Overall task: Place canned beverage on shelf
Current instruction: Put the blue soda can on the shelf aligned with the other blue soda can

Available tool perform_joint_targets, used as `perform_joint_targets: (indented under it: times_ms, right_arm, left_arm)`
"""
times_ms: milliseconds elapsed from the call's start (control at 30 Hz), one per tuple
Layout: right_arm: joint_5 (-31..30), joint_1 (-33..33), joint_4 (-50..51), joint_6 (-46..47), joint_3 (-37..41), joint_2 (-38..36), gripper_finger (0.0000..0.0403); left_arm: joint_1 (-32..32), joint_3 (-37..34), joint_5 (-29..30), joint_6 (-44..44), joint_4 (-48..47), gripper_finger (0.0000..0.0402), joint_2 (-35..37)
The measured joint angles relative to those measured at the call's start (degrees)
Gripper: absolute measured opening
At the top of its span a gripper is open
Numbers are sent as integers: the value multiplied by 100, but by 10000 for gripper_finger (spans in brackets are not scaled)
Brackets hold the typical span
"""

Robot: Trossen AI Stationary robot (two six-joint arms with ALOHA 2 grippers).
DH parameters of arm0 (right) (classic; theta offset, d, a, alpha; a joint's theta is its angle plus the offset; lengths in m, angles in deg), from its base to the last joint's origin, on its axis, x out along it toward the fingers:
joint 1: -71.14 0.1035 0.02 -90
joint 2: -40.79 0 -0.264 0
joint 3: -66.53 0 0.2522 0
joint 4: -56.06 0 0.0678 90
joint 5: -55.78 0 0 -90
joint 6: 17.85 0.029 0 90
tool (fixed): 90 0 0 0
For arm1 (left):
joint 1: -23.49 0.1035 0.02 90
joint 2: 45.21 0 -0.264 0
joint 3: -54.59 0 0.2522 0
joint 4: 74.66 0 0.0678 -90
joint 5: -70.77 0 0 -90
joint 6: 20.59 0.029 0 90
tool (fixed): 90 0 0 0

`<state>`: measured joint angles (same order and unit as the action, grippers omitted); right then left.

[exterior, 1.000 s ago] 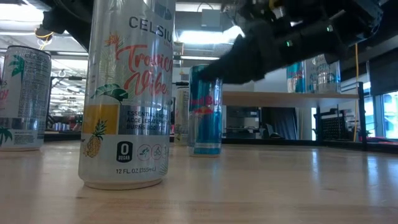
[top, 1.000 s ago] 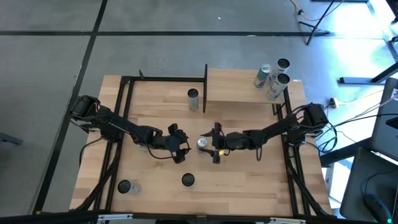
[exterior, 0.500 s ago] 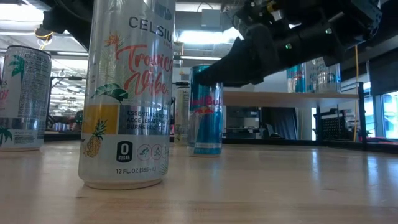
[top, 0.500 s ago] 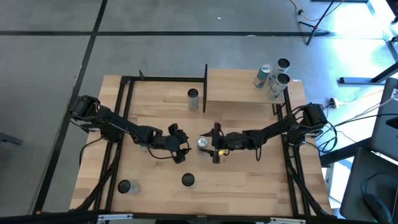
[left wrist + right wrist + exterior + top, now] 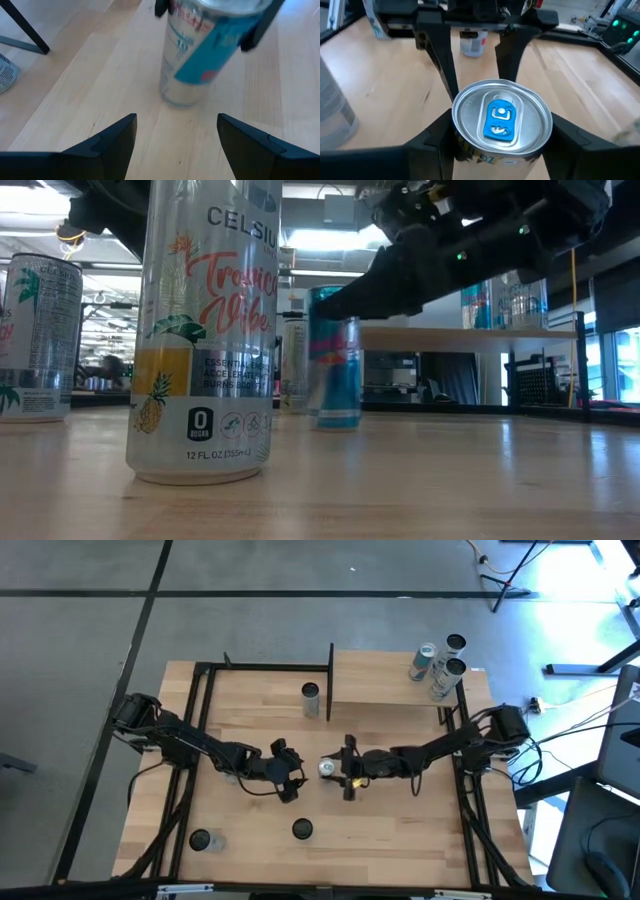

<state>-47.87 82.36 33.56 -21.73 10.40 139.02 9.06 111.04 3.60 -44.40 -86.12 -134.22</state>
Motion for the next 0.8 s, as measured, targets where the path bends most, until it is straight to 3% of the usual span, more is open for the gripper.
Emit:
perform_joint_targets:
  times_ms: [200,500,667,800]
  right_arm:
    - [-109,0,1304,-51,6,-1251,201]
    - [-1130,-190,4152,-136,2,-4062,201]
    - [-1080,-807,5175,-200,4,-5214,201]
    - [-540,-1545,5583,-397,4,-5718,201]
  left_arm:
    - [-18,0,-149,-2,-15,270,0]
    - [-153,0,-91,-1,22,270,0]
    - [-131,0,-87,0,36,270,0]
    - [-94,0,-76,13,39,270,0]
